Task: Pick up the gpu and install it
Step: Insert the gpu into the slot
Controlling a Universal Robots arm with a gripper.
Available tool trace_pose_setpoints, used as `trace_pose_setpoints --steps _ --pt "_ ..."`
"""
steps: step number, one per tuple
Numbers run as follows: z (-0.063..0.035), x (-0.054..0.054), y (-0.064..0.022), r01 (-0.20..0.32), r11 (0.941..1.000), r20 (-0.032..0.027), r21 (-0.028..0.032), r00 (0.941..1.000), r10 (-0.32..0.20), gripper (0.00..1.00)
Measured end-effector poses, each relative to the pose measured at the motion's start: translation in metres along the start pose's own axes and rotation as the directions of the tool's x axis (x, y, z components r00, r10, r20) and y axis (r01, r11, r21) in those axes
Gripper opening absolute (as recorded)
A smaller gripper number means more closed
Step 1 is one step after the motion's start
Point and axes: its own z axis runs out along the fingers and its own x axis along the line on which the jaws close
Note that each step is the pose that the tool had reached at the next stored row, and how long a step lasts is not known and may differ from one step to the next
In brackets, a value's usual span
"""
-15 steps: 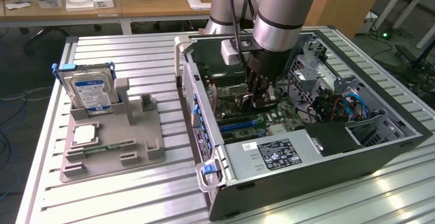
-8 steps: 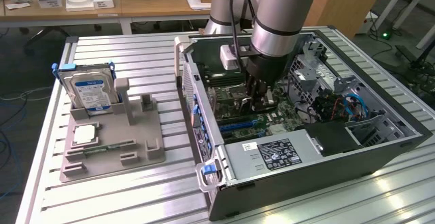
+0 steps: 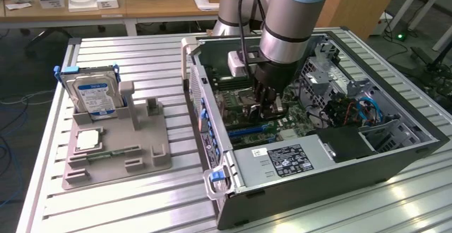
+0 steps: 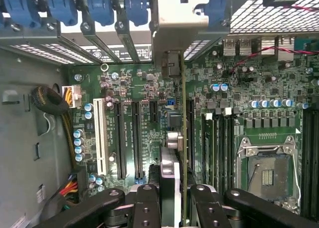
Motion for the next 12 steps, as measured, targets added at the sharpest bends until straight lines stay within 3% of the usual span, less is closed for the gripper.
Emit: trace_pose_setpoints --steps 12 --pt "0.0100 0.0005 0.0020 0.000 1.0000 -0.0002 0.0000 1.0000 0.000 0.28"
